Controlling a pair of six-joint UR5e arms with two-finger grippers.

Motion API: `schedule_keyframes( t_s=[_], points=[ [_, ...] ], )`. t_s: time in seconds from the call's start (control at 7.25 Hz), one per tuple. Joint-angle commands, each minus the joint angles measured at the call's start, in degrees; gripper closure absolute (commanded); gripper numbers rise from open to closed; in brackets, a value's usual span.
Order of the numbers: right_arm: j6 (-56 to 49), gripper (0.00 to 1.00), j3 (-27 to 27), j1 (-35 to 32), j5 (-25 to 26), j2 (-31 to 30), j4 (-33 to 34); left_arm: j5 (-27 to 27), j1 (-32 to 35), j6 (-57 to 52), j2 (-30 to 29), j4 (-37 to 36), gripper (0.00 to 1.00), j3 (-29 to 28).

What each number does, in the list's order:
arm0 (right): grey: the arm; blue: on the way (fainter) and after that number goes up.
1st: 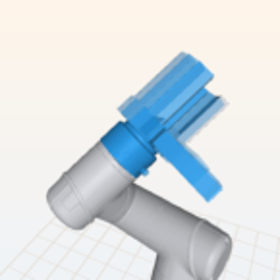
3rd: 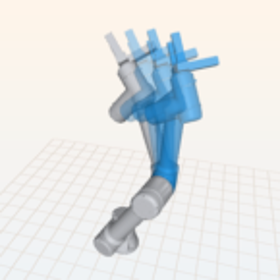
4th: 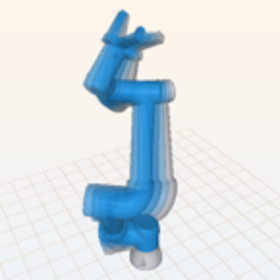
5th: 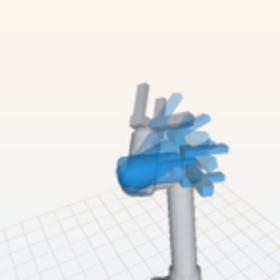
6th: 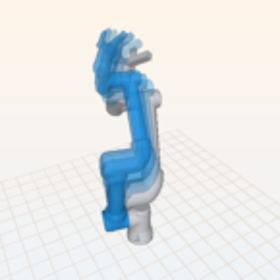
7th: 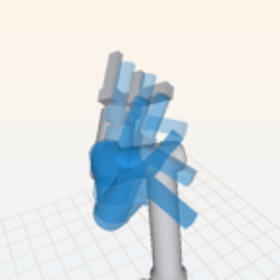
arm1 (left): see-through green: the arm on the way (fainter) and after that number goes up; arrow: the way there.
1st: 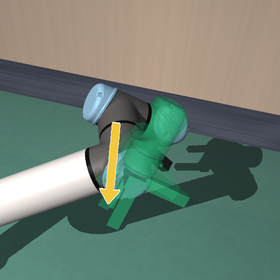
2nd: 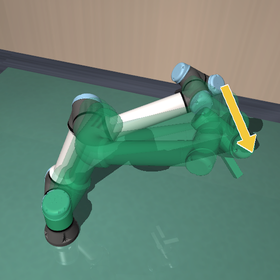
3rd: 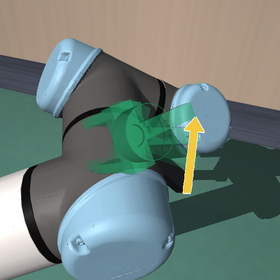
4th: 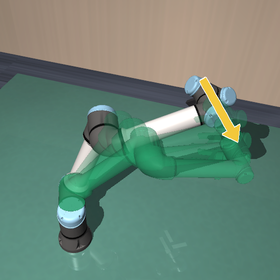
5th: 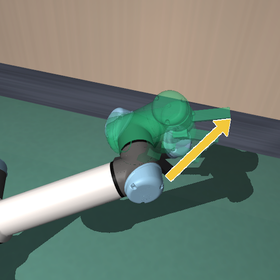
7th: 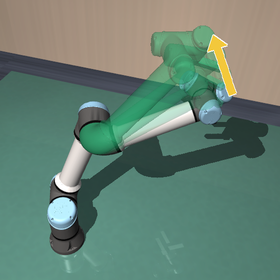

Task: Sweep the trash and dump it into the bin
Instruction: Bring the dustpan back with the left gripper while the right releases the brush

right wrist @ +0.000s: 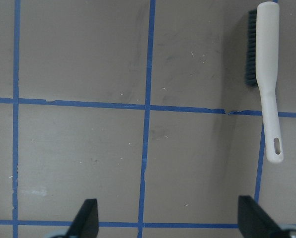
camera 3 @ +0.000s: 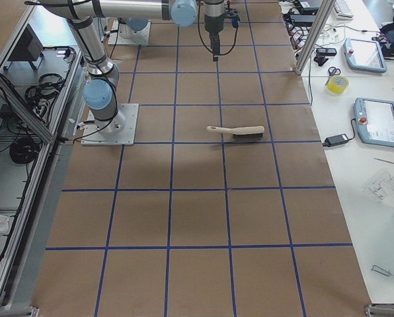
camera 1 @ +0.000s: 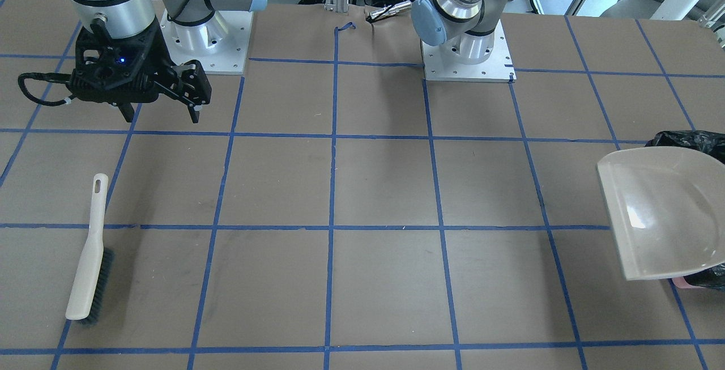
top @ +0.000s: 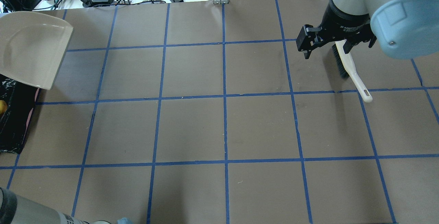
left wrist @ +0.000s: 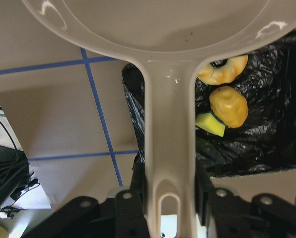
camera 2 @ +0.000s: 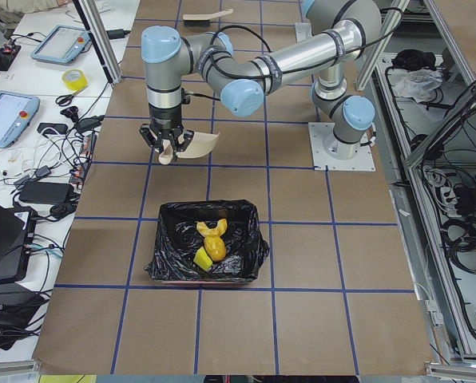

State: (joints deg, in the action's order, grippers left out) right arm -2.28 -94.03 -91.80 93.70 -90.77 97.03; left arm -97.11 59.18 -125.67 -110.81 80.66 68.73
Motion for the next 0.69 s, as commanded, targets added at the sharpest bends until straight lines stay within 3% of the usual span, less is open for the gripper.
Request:
schedule_keyframes(
  t_s=[0.0,0.41,0.55],
  points=[
    [0.3,0.0,-0.5,-0.4,-0.4,0.1,-0.5,1.7,6.4,11.0,-1.9,0.0,1.0,2.9],
    [-0.4,0.0,-0.7,-0.4,-0.7,0.0,-0.9,1.7,14.7,26.5,-5.0,-1.4,1.0,6.3],
    [0.1,0.0,-0.7,-0.4,-0.6,-0.5,-2.9,1.6,17.1,28.2,-6.5,-6.7,1.0,8.0]
  ],
)
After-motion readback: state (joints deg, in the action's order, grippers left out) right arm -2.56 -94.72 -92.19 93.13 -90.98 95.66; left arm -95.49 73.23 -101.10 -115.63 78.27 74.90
